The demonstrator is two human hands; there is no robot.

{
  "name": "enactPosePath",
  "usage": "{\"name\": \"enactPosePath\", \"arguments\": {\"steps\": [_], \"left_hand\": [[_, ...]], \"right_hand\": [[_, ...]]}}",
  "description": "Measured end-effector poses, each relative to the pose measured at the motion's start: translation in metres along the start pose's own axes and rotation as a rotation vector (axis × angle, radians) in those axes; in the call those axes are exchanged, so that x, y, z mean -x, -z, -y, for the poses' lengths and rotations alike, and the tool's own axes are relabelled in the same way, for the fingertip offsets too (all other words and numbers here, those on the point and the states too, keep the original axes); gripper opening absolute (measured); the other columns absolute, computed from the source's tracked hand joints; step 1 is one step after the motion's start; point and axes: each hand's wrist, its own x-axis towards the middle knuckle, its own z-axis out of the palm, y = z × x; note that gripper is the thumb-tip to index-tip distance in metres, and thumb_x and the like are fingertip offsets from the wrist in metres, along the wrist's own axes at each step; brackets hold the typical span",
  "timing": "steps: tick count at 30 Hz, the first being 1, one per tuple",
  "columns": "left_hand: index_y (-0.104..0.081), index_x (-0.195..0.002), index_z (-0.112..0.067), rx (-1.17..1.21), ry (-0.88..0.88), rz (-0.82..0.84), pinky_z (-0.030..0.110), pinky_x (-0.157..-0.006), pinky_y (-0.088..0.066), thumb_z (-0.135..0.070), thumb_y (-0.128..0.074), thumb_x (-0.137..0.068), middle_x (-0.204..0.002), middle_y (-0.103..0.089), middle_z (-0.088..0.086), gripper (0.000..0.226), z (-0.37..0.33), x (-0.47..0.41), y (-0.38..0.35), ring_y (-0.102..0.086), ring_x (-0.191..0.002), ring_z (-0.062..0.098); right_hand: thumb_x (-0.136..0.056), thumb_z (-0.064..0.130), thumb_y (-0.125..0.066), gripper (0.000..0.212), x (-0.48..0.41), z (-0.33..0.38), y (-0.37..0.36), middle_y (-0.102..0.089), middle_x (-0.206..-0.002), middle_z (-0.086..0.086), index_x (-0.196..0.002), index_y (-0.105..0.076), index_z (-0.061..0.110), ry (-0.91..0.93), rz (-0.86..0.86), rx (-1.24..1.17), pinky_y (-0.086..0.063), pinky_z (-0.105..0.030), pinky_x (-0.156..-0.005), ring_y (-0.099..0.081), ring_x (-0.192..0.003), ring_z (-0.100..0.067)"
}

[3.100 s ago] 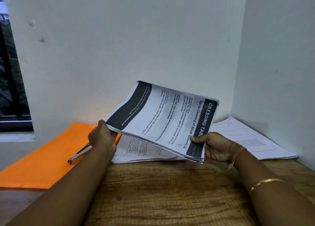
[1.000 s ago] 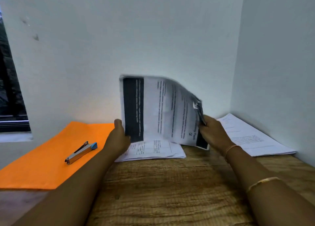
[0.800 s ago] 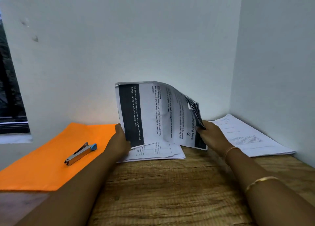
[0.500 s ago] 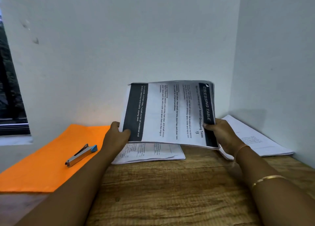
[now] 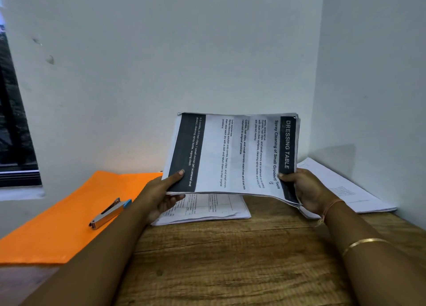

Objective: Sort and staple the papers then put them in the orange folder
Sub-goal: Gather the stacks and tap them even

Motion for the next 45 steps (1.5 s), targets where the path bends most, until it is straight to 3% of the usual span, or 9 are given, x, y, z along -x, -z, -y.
{"name": "enactPosePath", "arguments": {"steps": [8, 12, 16, 19, 23, 26, 31, 38, 45], "left_hand": [[-0.054, -0.108, -0.003, 0.061, -0.091, 0.054, 0.011, -0.036, -0.043, -0.014, -0.056, -0.092, -0.078, -0.062, 0.01, 0.019, -0.002, -0.002, -0.002, -0.057, -0.041, 0.005], [-0.054, -0.112, -0.005, 0.083, -0.132, -0.023, 0.011, -0.034, -0.04, -0.015, -0.057, -0.092, -0.082, -0.063, 0.009, 0.023, -0.003, -0.004, -0.002, -0.057, -0.041, 0.004], [-0.054, -0.11, -0.008, 0.077, -0.194, -0.093, 0.012, -0.034, -0.038, -0.016, -0.057, -0.092, -0.08, -0.062, 0.005, 0.019, -0.002, -0.002, -0.01, -0.056, -0.038, 0.003], [-0.054, -0.105, -0.012, 0.066, -0.238, -0.122, 0.012, -0.036, -0.039, -0.017, -0.056, -0.094, -0.078, -0.062, 0.002, 0.013, 0.001, 0.005, -0.025, -0.057, -0.038, 0.002], [-0.054, -0.108, -0.013, -0.003, -0.314, -0.13, 0.013, -0.038, -0.04, -0.022, -0.056, -0.094, -0.079, -0.065, 0.0, 0.017, 0.009, 0.015, -0.048, -0.059, -0.041, 0.004], [-0.054, -0.111, -0.015, -0.106, -0.396, -0.135, 0.013, -0.042, -0.044, -0.027, -0.055, -0.094, -0.089, -0.066, 0.001, 0.021, 0.017, 0.022, -0.063, -0.066, -0.061, 0.012], [-0.057, -0.11, -0.014, -0.086, -0.308, -0.084, 0.02, -0.06, -0.052, -0.025, -0.06, -0.09, -0.097, -0.066, 0.001, 0.023, 0.017, 0.02, -0.065, -0.062, -0.08, 0.01], [-0.057, -0.112, -0.009, 0.227, -0.066, 0.073, 0.026, -0.054, -0.055, -0.005, -0.059, -0.088, -0.098, -0.069, 0.008, 0.024, 0.014, 0.011, -0.056, -0.065, -0.085, 0.02], [-0.06, -0.095, -0.008, 0.42, -0.04, -0.13, 0.033, -0.066, -0.052, -0.012, -0.056, -0.091, -0.086, -0.065, 0.009, 0.007, 0.001, -0.003, -0.021, -0.061, -0.076, 0.022]], "right_hand": [[-0.093, 0.0, -0.049, 0.022, -0.004, -0.004, -0.001, -0.068, -0.097, -0.013, -0.111, -0.061, 0.003, -0.042, -0.042, 0.017, -0.051, -0.031, -0.066, -0.064, -0.082, -0.023], [-0.097, 0.022, -0.049, 0.02, -0.005, -0.002, -0.003, -0.066, -0.088, -0.008, -0.107, -0.06, 0.008, -0.077, -0.094, -0.294, -0.051, -0.023, -0.053, -0.059, -0.072, -0.018], [-0.09, 0.063, -0.038, 0.059, 0.001, 0.003, -0.014, -0.072, -0.097, -0.014, -0.11, -0.057, 0.011, -0.069, 0.115, -0.429, -0.054, -0.024, -0.056, -0.065, -0.075, -0.021], [-0.083, 0.072, -0.034, 0.073, 0.006, 0.002, -0.035, -0.07, -0.108, -0.017, -0.114, -0.056, 0.01, -0.089, 0.289, -0.331, -0.057, -0.033, -0.065, -0.068, -0.08, -0.023], [-0.076, 0.068, -0.042, 0.069, 0.013, -0.01, -0.063, -0.069, -0.108, -0.013, -0.115, -0.059, 0.013, -0.097, 0.326, -0.128, -0.057, -0.041, -0.079, -0.066, -0.097, -0.025], [-0.086, 0.054, -0.051, 0.054, 0.016, -0.015, -0.075, -0.067, -0.105, -0.012, -0.117, -0.059, 0.011, -0.086, 0.289, -0.111, -0.055, -0.045, -0.085, -0.065, -0.1, -0.027], [-0.099, 0.011, -0.044, 0.016, 0.018, -0.007, -0.078, -0.065, -0.083, -0.013, -0.1, -0.057, 0.003, -0.043, 0.169, -0.247, -0.06, -0.036, -0.057, -0.067, -0.064, -0.021], [-0.095, -0.003, -0.042, 0.014, 0.02, -0.004, -0.071, -0.068, -0.068, -0.012, -0.091, -0.055, -0.004, -0.066, 0.201, -0.265, -0.057, -0.031, -0.048, -0.068, -0.053, -0.021], [-0.091, -0.001, -0.043, 0.02, 0.022, -0.001, -0.061, -0.073, -0.082, -0.011, -0.1, -0.061, 0.0, -0.147, 0.333, -0.244, -0.059, -0.031, -0.057, -0.071, -0.067, -0.022]]}}
